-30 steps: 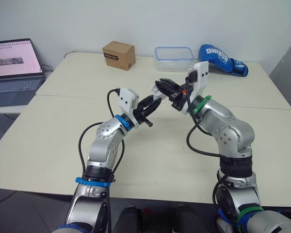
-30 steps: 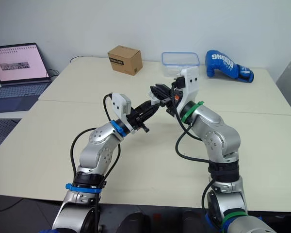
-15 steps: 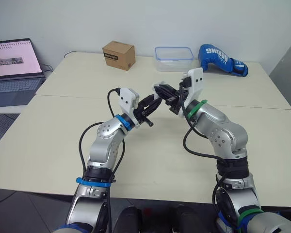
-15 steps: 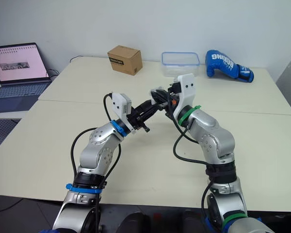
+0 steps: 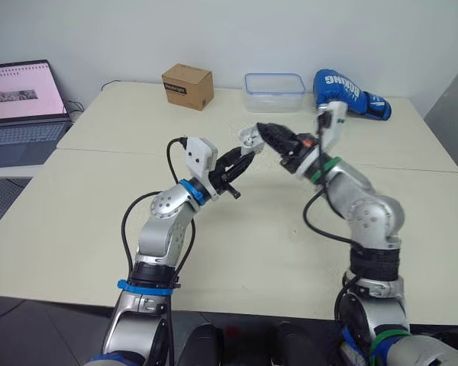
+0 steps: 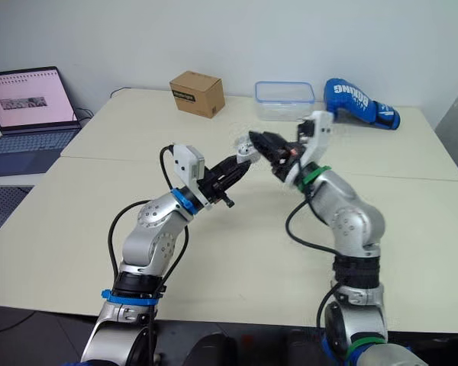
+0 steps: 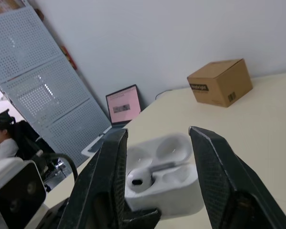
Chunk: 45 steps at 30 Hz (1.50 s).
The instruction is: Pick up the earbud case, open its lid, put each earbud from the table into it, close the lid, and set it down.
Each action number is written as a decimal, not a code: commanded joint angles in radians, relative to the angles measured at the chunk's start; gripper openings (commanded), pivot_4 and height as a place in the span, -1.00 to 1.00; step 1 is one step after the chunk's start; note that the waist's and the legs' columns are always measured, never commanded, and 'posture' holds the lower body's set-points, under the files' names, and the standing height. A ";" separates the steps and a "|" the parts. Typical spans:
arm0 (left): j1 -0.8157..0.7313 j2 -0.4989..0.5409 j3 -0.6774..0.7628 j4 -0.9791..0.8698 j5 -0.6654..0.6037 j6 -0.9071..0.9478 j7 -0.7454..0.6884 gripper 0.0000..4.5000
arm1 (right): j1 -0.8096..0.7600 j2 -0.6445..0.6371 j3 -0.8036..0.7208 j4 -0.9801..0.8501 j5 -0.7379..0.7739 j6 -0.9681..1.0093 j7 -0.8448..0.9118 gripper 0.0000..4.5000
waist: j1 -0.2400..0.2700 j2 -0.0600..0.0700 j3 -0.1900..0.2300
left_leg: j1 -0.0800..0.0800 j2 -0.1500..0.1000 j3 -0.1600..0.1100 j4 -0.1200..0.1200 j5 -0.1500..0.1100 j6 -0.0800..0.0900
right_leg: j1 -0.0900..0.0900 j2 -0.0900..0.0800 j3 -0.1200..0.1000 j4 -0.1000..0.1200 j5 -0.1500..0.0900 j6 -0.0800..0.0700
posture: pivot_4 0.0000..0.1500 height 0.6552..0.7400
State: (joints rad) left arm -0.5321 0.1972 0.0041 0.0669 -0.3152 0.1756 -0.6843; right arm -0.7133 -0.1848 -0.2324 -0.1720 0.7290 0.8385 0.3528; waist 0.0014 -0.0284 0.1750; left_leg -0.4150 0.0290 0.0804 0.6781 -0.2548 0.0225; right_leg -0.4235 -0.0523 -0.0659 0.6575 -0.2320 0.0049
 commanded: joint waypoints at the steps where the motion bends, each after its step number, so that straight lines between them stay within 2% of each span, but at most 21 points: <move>1: 0.011 0.023 0.012 -0.060 -0.024 0.002 -0.009 -0.67 | 0.032 -0.227 0.066 0.058 -0.144 -0.104 0.159 -0.07 | 0.001 0.000 0.000 | 0.000 0.000 0.000 0.000 0.000 0.000 | 0.000 0.000 0.000 0.000 0.000 0.000 | 1.00 1.00; 3: 0.017 0.035 0.016 -0.065 -0.025 0.006 -0.012 -0.67 | 0.077 -0.393 0.144 0.188 -0.272 -0.223 0.286 -0.07 | 0.004 0.000 0.000 | 0.000 -0.001 -0.001 0.000 0.000 0.001 | 0.001 0.000 -0.001 -0.002 -0.001 0.002 | 1.00 1.00; 7: 0.015 0.050 0.008 -0.063 -0.022 0.006 -0.019 -0.67 | 0.088 -0.537 0.240 0.460 -0.435 -0.468 0.449 -0.07 | -0.003 0.000 0.000 | 0.000 0.000 0.002 -0.002 -0.001 0.001 | 0.001 0.002 0.001 -0.008 -0.002 0.003 | 1.00 1.00; 12: 0.001 0.054 0.006 -0.063 -0.026 0.015 -0.022 -0.67 | 0.017 -0.583 0.294 0.774 -0.543 -0.740 0.643 -0.07 | -0.010 0.001 0.001 | 0.000 0.003 0.003 -0.002 -0.001 0.001 | 0.001 0.005 0.003 -0.009 -0.002 0.003 | 1.00 1.00; 16: 0.007 0.057 0.006 -0.075 -0.029 0.021 -0.025 -0.67 | -0.069 -0.597 0.321 0.996 -0.604 -0.876 0.775 -0.07 | -0.006 0.001 0.001 | 0.000 0.003 0.003 -0.002 -0.001 0.001 | 0.001 0.009 0.003 -0.009 -0.001 0.003 | 1.00 1.00; 22: 0.018 0.055 0.004 -0.094 -0.033 0.033 -0.020 -0.67 | -0.170 -0.579 0.357 1.220 -0.711 -0.983 0.810 -0.07 | -0.004 0.001 0.001 | 0.000 0.002 0.003 -0.002 0.000 0.001 | 0.002 0.005 0.003 -0.010 0.000 0.001 | 1.00 1.00; 30: 0.028 0.061 0.009 -0.109 -0.038 0.045 -0.015 -0.67 | -0.244 -0.560 0.366 1.362 -0.791 -1.043 0.793 -0.07 | -0.004 0.001 0.001 | 0.000 0.002 0.003 -0.002 0.002 -0.004 | 0.002 0.004 0.003 -0.009 0.000 0.001 | 1.00 1.00; 43: 0.023 0.057 0.003 -0.103 -0.037 0.045 -0.018 -0.67 | -0.272 -0.543 0.380 1.421 -0.891 -1.044 0.756 -0.07 | -0.004 0.001 0.001 | 0.000 0.002 0.003 -0.001 0.003 -0.004 | 0.002 0.003 0.003 -0.009 0.000 0.001 | 1.00 1.00; 45: 0.023 0.057 0.002 -0.103 -0.037 0.045 -0.018 -0.67 | -0.272 -0.540 0.377 1.424 -0.892 -1.038 0.755 -0.23 | -0.004 0.001 0.001 | 0.001 0.002 0.003 -0.001 0.003 -0.004 | 0.003 0.003 0.003 -0.008 0.000 0.001 | 1.00 1.00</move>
State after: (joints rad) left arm -0.5027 0.2530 0.0064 0.0001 -0.3364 0.2308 -0.7010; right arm -0.9653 -0.7221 0.1495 1.2433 -0.1488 -0.2069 1.1148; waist -0.0029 -0.0272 0.1761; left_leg -0.4139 0.0309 0.0836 0.6772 -0.2522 0.0183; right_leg -0.4206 -0.0493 -0.0628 0.6491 -0.2316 0.0056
